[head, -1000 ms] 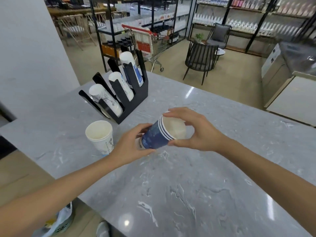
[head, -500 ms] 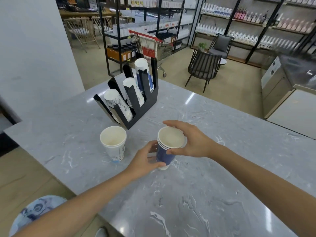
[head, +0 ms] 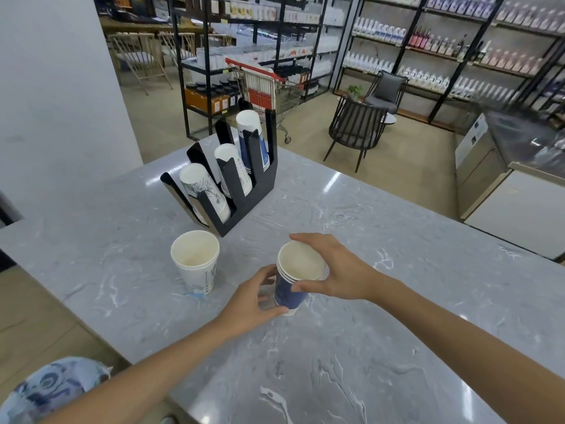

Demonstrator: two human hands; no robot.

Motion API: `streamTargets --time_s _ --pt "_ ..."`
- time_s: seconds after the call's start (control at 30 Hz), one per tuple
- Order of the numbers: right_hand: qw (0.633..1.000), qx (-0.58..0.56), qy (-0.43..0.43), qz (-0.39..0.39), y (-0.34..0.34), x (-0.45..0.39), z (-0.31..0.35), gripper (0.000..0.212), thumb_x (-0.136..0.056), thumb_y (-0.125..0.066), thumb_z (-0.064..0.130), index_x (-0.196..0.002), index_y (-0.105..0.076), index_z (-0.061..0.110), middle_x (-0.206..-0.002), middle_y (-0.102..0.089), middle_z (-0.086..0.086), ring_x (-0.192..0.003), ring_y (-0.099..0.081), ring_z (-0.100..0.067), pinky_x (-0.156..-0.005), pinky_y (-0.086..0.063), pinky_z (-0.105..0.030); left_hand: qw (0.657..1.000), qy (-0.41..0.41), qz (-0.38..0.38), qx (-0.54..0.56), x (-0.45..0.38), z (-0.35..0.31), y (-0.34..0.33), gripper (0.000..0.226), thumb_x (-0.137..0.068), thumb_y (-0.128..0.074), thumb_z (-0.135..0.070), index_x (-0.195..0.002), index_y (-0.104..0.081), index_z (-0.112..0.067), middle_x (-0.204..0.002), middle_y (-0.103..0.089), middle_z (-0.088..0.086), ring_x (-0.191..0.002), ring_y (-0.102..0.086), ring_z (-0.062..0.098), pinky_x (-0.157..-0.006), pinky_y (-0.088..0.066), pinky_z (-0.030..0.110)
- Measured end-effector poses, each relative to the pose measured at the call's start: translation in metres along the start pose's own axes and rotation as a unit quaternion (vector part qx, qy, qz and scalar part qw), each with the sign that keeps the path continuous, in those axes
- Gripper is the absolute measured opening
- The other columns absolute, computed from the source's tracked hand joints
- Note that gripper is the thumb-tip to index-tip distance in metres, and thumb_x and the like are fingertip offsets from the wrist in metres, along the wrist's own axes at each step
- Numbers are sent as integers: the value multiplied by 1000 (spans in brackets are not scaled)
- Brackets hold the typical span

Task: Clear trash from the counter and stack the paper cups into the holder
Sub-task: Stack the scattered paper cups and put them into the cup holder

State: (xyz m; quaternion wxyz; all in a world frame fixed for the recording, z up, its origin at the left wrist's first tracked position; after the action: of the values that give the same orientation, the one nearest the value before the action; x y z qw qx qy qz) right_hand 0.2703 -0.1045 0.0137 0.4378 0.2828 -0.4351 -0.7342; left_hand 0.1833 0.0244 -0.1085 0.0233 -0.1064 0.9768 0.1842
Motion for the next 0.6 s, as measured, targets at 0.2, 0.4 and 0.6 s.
streamTargets --time_s 0.2,0.4,0.6 --pt "998 -7 36 -56 20 -1 24 85 -79 -72 65 -151 -34 39 -147 -36 28 -141 -31 -6 -110 -21 -14 998 -42 7 -55 27 -27 40 85 -81 -81 -36 -151 -34 -35 -153 -41 -21 -134 -47 -3 -104 -51 21" --pt "986 -86 32 -136 23 -15 68 76 -84 -73 56 -149 -37 37 -150 -40 24 -140 -36 -3 -114 -30 -17 963 -160 -26 -217 45 -68 124 56 -91 -68 -45 -142 -47 -46 -142 -48 -31 -135 -46 -2 -108 -38 11" --pt "952 -246 -42 -180 -28 -40 82 78 -84 -81 33 -147 -34 35 -142 -47 19 -128 -51 3 -100 -46 -12 921 -229 -59 -309 41 -67 197 41 -93 -64 -40 -133 -58 -33 -132 -60 -18 -135 -47 9 -109 -43 30"
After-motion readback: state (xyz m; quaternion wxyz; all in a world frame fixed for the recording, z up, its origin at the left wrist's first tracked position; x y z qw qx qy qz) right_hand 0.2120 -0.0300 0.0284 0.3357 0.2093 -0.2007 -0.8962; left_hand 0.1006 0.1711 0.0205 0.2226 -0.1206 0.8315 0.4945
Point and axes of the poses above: each hand's wrist, its own x-axis away from the middle knuckle, its own y-axis out of the back of the hand, z = x × y, the point moved 8 cm from there along -x, towards the middle knuckle
